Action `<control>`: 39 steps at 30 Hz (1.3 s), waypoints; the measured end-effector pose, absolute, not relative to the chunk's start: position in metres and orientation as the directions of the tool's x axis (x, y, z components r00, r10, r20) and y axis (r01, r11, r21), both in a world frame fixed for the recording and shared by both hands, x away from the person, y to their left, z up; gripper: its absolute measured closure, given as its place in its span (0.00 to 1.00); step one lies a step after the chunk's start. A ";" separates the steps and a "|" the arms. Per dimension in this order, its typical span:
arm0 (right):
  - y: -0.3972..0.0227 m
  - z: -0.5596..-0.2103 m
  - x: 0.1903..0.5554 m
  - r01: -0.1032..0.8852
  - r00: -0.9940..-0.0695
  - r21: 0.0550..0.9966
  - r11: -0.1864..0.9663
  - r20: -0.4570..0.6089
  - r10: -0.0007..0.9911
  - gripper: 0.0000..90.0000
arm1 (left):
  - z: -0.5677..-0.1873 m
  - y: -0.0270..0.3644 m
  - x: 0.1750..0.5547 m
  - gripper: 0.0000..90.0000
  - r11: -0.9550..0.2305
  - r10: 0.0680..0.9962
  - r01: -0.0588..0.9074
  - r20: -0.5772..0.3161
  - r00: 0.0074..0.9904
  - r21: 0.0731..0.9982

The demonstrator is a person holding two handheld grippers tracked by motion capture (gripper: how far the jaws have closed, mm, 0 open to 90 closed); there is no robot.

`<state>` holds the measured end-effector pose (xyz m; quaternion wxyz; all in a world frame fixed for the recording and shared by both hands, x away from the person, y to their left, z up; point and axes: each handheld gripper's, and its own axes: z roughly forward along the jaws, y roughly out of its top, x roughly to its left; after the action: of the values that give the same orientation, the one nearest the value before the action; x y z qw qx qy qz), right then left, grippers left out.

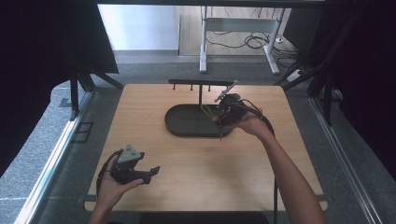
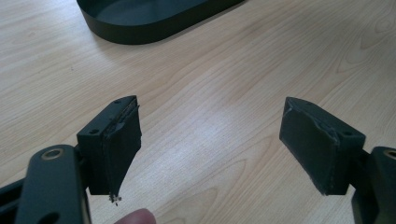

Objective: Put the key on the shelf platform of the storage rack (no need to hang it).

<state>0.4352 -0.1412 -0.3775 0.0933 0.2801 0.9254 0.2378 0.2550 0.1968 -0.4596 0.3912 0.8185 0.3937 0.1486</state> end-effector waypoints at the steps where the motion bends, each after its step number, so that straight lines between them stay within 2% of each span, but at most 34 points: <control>1: -0.140 -0.378 0.437 0.475 -0.825 0.494 0.729 -0.039 0.564 0.75 | -0.459 0.197 0.255 0.23 -0.384 0.760 0.528 -0.065 0.646 0.758; 26: -0.126 -0.374 0.476 0.486 -0.809 0.490 0.724 -0.060 0.584 0.75 | -0.460 0.199 0.256 0.23 -0.379 0.761 0.530 -0.070 0.645 0.759; 39: -0.124 -0.387 0.492 0.496 -0.799 0.491 0.716 -0.066 0.598 0.75 | -0.462 0.198 0.257 0.23 -0.384 0.757 0.531 -0.071 0.649 0.756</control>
<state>0.4919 -0.1239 -0.3872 0.1107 0.2975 0.9198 0.2309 0.2569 0.1975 -0.4616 0.3919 0.8191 0.3931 0.1447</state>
